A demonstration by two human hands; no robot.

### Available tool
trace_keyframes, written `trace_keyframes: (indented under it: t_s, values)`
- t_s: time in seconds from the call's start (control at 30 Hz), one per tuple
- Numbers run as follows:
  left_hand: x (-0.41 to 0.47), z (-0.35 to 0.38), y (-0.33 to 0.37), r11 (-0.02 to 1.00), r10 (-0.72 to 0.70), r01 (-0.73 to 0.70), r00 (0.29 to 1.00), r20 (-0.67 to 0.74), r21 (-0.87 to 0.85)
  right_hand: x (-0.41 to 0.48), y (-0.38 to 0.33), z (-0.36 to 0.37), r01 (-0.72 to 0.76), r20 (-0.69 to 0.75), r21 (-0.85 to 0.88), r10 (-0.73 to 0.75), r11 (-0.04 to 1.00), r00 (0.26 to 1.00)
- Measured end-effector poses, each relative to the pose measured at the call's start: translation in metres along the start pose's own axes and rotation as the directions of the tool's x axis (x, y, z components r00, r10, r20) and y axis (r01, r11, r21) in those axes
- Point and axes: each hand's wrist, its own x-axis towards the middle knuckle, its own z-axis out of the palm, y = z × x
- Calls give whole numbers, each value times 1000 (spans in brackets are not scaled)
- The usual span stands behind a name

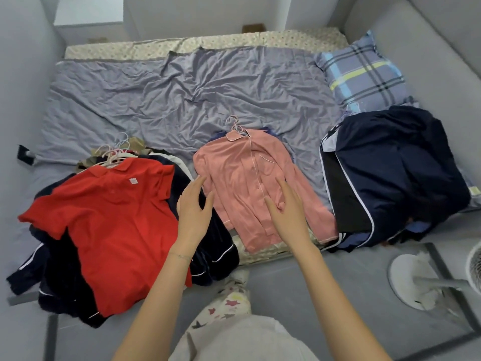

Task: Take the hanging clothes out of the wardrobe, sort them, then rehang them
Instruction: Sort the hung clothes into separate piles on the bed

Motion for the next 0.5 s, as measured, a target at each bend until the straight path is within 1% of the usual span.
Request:
trace_keyframes:
  t_s: [0.1, 0.2, 0.33, 0.43, 0.5]
  values:
    - [32, 15, 1, 1000, -7, 7, 1000, -4, -8, 33, 0, -1, 30, 29, -31, -29, 999, 999]
    - [66, 28, 4, 1000, -18, 18, 1000, -12, -16, 69, -6, -5, 29, 90, -65, -23, 997, 996]
    - [108, 48, 10, 999, -35, 34, 999, -16, -29, 115, -7, -12, 83, 112, -113, -70, 990, 991]
    - [134, 65, 11, 1000, -22, 21, 1000, -15, -13, 150, 4, -14, 107, 141, -140, -87, 984, 986]
    - [153, 80, 6, 999, -40, 40, 999, -17, 0, 179, 18, -11, 102, 165, -164, -75, 981, 983]
